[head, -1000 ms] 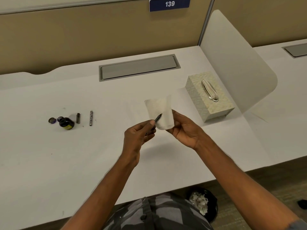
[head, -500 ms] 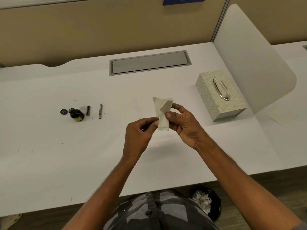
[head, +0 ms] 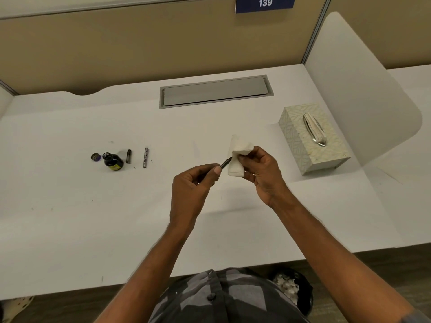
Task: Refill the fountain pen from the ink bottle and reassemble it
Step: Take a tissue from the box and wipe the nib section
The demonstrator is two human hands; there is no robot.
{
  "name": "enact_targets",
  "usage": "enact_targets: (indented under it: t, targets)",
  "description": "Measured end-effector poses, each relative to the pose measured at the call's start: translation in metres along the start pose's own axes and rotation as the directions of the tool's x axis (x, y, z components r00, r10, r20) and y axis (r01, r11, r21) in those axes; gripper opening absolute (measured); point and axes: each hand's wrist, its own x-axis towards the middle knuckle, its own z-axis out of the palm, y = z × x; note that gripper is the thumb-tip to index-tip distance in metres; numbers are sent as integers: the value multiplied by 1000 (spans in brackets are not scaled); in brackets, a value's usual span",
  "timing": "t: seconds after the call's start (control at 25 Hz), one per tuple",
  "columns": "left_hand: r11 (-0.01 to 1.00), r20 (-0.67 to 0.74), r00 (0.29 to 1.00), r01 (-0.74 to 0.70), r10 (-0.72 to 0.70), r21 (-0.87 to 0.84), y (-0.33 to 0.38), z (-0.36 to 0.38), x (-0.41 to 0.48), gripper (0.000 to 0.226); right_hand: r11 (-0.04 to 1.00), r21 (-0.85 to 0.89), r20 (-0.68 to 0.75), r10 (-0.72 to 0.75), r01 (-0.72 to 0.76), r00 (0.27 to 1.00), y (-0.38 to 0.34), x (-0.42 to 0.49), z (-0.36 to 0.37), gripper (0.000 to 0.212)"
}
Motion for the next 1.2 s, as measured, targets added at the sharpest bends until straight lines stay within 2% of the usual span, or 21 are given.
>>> enact_targets:
  t: [0.16,0.28,0.36,0.44,0.56,0.64,0.72,0.76,0.96,1.12,1.2]
  targets:
    - [999,-17,1000,14,-13,35,-2,2,2,17,992,120,137,27,-44,990,-8,-3,6,23]
    - [998,-34,999,14,-12,53,-4,-1,6,17,949,266,239,107,-171,965,-13,-7,5,28]
    - [999,-22,1000,15,-14,49,-4,0,8,16,954,230,247,136,-194,959,-12,-8,4,29]
    - [999,-8,1000,21,-21,27,-3,1,9,16,984,117,222,107,-136,969,-7,-7,4,12]
    - [995,-4,997,80,-80,-56,-3,1,14,22,988,112,198,80,-104,977,-4,-7,6,25]
    - [951,7,982,182,-187,-251,-4,1,17,30,993,101,199,41,-62,979,-3,-6,9,32]
    - [839,38,957,271,-287,-471,-5,3,18,37,997,76,180,-1,-13,984,1,-7,16,34]
    - [806,44,953,277,-299,-522,-6,4,19,37,997,73,159,-15,4,987,3,-8,19,33]
    - [807,37,965,237,-259,-541,-5,9,19,14,995,37,122,-100,96,988,10,-13,30,31]
    - [755,59,939,308,-338,-579,-3,11,20,21,965,-106,148,-223,240,963,9,-13,32,32]
    - [726,61,926,331,-372,-603,-3,12,22,23,966,-98,151,-225,241,963,10,-13,33,32]
